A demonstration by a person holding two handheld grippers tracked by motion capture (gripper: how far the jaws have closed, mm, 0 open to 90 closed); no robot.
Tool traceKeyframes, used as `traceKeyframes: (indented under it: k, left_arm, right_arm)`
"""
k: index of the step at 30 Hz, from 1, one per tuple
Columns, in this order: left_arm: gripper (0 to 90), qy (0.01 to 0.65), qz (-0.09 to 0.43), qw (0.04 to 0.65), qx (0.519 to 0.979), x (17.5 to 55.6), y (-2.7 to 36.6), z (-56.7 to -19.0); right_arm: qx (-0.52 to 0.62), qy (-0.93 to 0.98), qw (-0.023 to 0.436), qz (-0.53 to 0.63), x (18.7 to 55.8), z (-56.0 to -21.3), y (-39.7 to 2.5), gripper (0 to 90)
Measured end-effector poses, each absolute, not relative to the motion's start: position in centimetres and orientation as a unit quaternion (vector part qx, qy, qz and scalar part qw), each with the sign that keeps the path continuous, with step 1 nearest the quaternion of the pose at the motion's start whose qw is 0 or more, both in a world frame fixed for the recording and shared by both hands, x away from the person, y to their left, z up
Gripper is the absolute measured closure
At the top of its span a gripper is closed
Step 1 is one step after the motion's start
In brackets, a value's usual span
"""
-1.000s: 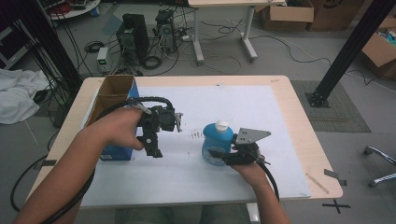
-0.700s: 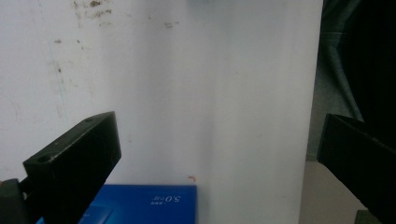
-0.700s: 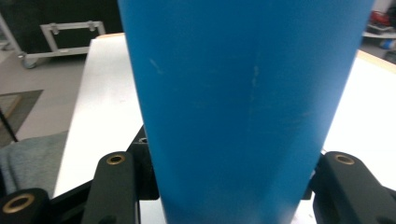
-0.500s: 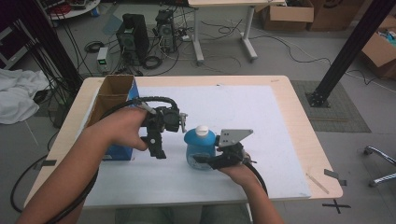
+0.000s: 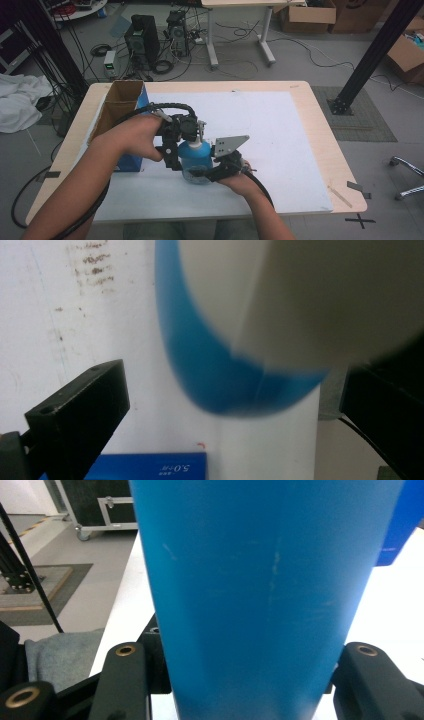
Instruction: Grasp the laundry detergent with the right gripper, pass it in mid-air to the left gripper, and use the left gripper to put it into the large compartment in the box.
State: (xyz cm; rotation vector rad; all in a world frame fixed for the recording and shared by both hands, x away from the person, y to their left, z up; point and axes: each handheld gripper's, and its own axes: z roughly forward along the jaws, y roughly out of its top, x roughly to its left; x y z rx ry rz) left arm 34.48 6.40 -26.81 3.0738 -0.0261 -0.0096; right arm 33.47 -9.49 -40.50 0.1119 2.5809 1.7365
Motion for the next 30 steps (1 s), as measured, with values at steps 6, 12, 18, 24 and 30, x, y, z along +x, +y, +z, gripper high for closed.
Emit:
traceKeyframes:
  k: [6, 12, 18, 24, 30]
  left_arm:
    - [0.1, -0.013, -0.003, 0.042, 0.999, 34.3, 5.9, -26.7]
    - [0.1, -0.013, 0.004, 0.040, 0.999, 34.3, 5.5, -26.6]
    - [0.2, -0.012, 0.008, 0.036, 0.999, 34.3, 5.6, -26.7]
    - [3.1, -0.012, 0.010, 0.036, 0.999, 34.2, 5.6, -26.6]
    - [9.9, -0.014, 0.011, 0.032, 0.999, 34.2, 5.4, -26.4]
  right_arm:
    - [0.028, 0.832, 0.007, 0.554, 33.8, -40.6, -8.1, 45.9]
    - [0.025, 0.830, 0.000, 0.558, 33.8, -40.3, -7.2, 45.8]
    - [0.022, 0.827, -0.001, 0.561, 33.9, -40.3, -6.8, 45.8]
    - [0.023, 0.825, -0.005, 0.565, 33.9, -40.4, -6.7, 45.8]
    - [0.024, 0.822, -0.006, 0.569, 33.8, -40.3, -6.8, 45.8]
